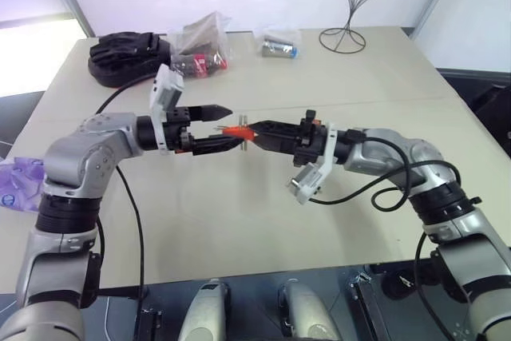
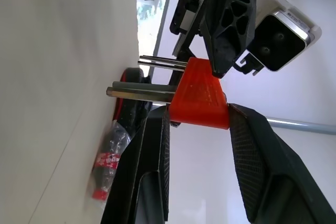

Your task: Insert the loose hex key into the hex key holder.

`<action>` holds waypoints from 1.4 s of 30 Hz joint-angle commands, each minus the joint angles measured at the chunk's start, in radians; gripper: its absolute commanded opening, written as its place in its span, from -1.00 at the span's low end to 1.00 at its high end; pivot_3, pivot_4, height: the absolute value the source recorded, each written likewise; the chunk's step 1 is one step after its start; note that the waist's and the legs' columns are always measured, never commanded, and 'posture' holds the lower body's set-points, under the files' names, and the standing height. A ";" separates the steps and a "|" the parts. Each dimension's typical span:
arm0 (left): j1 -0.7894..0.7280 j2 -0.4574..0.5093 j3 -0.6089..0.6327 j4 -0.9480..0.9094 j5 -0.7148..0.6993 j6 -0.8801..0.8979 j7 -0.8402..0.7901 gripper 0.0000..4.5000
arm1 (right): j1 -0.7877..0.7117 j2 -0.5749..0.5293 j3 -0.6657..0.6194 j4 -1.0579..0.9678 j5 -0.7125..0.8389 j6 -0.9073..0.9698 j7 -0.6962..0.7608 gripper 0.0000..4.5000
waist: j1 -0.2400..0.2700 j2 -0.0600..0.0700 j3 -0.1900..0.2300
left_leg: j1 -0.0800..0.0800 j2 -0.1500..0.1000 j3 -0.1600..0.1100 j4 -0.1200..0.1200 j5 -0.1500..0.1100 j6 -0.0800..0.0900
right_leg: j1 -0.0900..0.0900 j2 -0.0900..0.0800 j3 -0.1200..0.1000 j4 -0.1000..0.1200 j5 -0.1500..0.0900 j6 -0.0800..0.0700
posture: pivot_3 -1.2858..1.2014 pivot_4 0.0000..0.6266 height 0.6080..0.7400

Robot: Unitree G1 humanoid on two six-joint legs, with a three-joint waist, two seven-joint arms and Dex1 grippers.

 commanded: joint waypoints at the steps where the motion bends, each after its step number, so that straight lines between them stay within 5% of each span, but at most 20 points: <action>1: -0.007 0.010 0.034 -0.040 -0.021 -0.003 -0.010 1.00 | -0.030 0.002 -0.019 -0.005 0.022 -0.006 0.003 -0.54 | 0.000 0.000 0.000 | 0.000 0.000 0.000 0.000 0.000 0.000 | 0.000 0.000 0.000 0.000 0.000 0.000 | 0.03 -0.52 1.00; 25: 0.023 0.007 0.005 -0.054 0.015 -0.025 -0.036 1.00 | -0.026 0.002 -0.027 -0.012 0.077 0.007 0.062 -0.54 | 0.000 0.000 0.000 | 0.000 0.000 0.000 0.000 0.000 0.000 | 0.000 0.000 0.000 0.000 0.000 0.000 | 0.03 -0.52 1.00; 28: 0.021 -0.010 0.008 -0.057 0.011 -0.024 -0.022 0.62 | -0.017 0.001 -0.028 -0.022 0.083 0.012 0.072 -0.54 | 0.001 0.000 0.000 | 0.000 0.000 0.000 0.000 0.000 0.000 | 0.000 0.000 0.000 0.000 0.000 0.000 | 0.03 -0.52 1.00; 35: 0.024 -0.028 0.009 -0.065 0.006 -0.015 -0.010 -0.97 | 0.000 -0.005 -0.030 -0.035 0.094 0.017 0.092 -0.54 | 0.001 0.000 0.000 | 0.000 0.000 0.000 0.000 0.000 0.000 | 0.000 0.000 0.000 0.000 0.000 0.000 | 0.03 -0.52 1.00; 42: 0.034 -0.035 0.002 -0.069 0.010 -0.015 -0.004 -0.97 | 0.008 -0.004 -0.031 -0.052 0.110 0.028 0.110 -0.54 | 0.001 0.000 0.000 | 0.000 0.000 0.000 0.000 0.000 0.000 | 0.000 0.000 0.000 0.000 0.000 0.000 | 0.03 -0.52 1.00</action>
